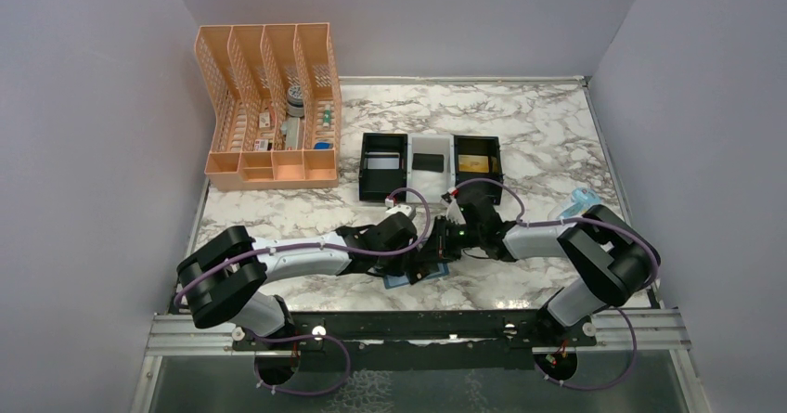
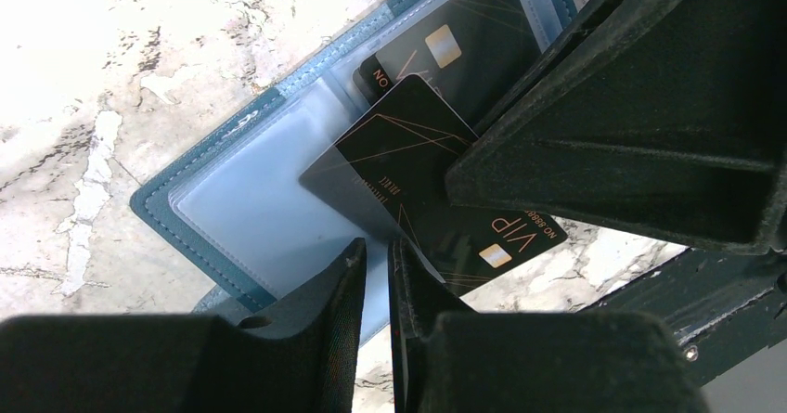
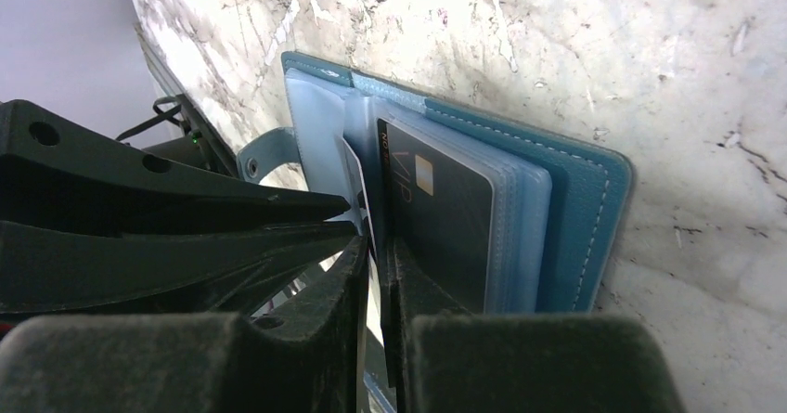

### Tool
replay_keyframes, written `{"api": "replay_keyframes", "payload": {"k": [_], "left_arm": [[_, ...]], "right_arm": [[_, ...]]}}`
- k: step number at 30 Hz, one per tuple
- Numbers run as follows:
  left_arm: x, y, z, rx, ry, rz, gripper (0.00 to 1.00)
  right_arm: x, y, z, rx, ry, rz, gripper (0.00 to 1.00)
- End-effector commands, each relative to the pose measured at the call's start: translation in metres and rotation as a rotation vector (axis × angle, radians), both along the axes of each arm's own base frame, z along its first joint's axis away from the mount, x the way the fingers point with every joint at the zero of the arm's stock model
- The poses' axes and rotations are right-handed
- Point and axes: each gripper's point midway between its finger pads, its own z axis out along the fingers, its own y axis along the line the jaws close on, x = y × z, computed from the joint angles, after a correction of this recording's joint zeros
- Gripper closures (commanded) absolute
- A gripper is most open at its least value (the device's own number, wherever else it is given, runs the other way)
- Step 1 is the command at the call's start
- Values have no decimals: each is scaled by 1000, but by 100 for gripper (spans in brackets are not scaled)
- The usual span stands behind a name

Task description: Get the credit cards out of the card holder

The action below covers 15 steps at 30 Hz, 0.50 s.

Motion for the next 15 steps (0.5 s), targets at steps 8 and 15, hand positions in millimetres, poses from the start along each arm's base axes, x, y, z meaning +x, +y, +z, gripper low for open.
{"api": "replay_keyframes", "payload": {"k": [8, 15], "left_arm": [[-5, 12, -11, 51, 12, 3, 82], [-5, 12, -10, 50, 12, 3, 83]], "right_arm": [[-6, 8, 1, 44, 9, 77, 84], [-5, 7, 2, 35, -1, 82, 89]]}}
